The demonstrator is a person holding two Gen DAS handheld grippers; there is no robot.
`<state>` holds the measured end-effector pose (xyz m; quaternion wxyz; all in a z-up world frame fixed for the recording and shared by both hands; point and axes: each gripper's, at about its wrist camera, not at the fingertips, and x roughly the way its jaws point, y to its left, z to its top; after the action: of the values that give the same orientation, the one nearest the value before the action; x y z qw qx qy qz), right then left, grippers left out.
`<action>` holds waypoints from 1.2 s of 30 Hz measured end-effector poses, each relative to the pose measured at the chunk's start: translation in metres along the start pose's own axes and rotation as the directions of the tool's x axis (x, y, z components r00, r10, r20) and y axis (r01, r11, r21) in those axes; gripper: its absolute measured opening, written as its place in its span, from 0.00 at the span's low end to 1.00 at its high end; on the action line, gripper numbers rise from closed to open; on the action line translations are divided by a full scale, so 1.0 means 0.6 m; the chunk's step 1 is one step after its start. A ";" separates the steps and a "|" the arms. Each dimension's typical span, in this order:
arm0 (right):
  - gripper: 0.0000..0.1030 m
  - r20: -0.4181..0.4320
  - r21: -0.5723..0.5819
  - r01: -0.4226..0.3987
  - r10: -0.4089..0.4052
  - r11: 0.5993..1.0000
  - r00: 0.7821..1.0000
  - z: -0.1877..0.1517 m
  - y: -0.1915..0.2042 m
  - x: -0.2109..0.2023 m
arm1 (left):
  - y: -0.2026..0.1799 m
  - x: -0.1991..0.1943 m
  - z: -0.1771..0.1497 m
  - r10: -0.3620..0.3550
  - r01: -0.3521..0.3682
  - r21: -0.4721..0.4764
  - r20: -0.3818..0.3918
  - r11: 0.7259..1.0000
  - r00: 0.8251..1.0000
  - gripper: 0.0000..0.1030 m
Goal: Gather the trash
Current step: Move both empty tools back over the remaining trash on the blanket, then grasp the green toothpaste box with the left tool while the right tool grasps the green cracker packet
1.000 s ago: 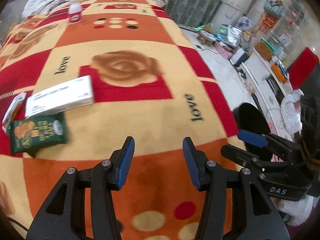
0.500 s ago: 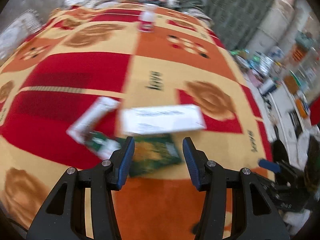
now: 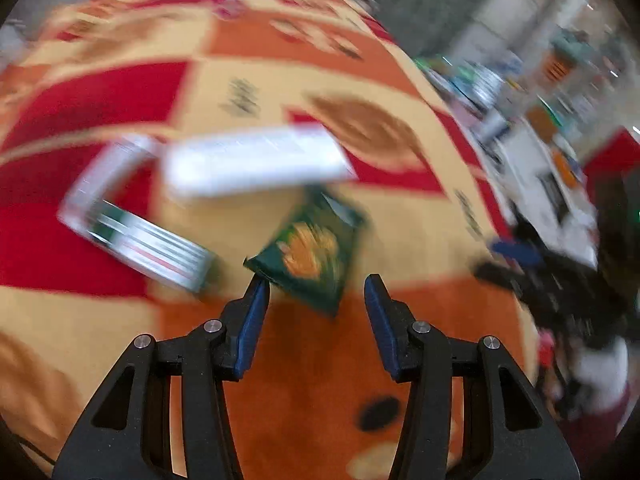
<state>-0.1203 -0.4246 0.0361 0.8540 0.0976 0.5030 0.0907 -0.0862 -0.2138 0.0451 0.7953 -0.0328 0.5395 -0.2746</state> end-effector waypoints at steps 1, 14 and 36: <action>0.66 0.001 0.007 0.002 -0.002 1.000 1.000 0.001 -0.002 -0.002 | -0.009 0.004 -0.007 -0.020 0.020 0.012 -0.010 1.000 1.000 0.46; 0.72 -0.017 -0.001 -0.081 0.081 0.997 0.997 0.027 0.079 0.050 | 0.106 -0.088 -0.026 0.135 -0.121 -0.148 0.092 0.982 0.987 0.46; 0.45 -0.024 -0.215 -0.011 0.006 0.977 1.000 -0.005 0.109 0.074 | 0.122 -0.014 0.033 0.207 -0.164 -0.276 0.134 0.947 0.969 0.47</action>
<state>-0.1055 -0.3498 0.0140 0.8533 0.0060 0.4995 0.1494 -0.0417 -0.1529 0.0350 0.8472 -0.1091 0.5056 -0.1209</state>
